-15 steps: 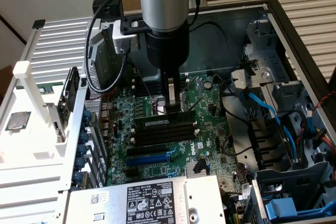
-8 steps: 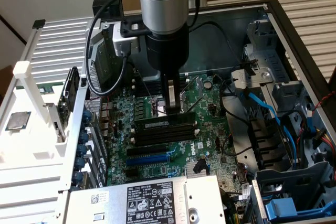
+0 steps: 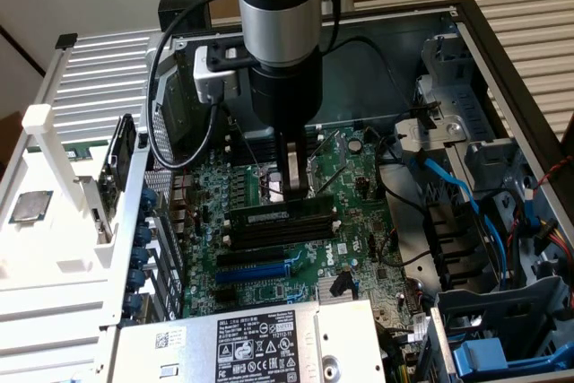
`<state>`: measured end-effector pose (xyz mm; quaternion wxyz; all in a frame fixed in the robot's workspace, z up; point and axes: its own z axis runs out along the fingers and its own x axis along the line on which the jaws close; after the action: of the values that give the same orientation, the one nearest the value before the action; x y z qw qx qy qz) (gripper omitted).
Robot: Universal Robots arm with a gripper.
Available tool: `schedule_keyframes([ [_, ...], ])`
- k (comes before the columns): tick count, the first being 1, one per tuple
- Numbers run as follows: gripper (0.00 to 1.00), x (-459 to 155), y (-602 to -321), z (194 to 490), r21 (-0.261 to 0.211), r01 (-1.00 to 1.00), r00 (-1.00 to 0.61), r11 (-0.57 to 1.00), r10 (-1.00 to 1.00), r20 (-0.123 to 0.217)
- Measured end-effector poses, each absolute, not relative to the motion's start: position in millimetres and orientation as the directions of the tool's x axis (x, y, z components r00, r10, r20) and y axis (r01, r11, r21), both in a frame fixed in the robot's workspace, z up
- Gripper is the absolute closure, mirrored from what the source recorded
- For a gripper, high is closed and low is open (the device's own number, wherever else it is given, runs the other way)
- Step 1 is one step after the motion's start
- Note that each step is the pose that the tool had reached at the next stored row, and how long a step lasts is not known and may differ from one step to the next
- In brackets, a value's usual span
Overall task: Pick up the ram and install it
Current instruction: 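Insert the ram into the slot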
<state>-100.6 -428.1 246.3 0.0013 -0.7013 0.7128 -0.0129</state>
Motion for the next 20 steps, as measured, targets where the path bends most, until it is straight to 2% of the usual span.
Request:
schedule_keyframes([
  [20,0.88,-104.1,-431.8,242.5,-0.02,-1.0,-0.02,0.02,-1.0,0.017],
])
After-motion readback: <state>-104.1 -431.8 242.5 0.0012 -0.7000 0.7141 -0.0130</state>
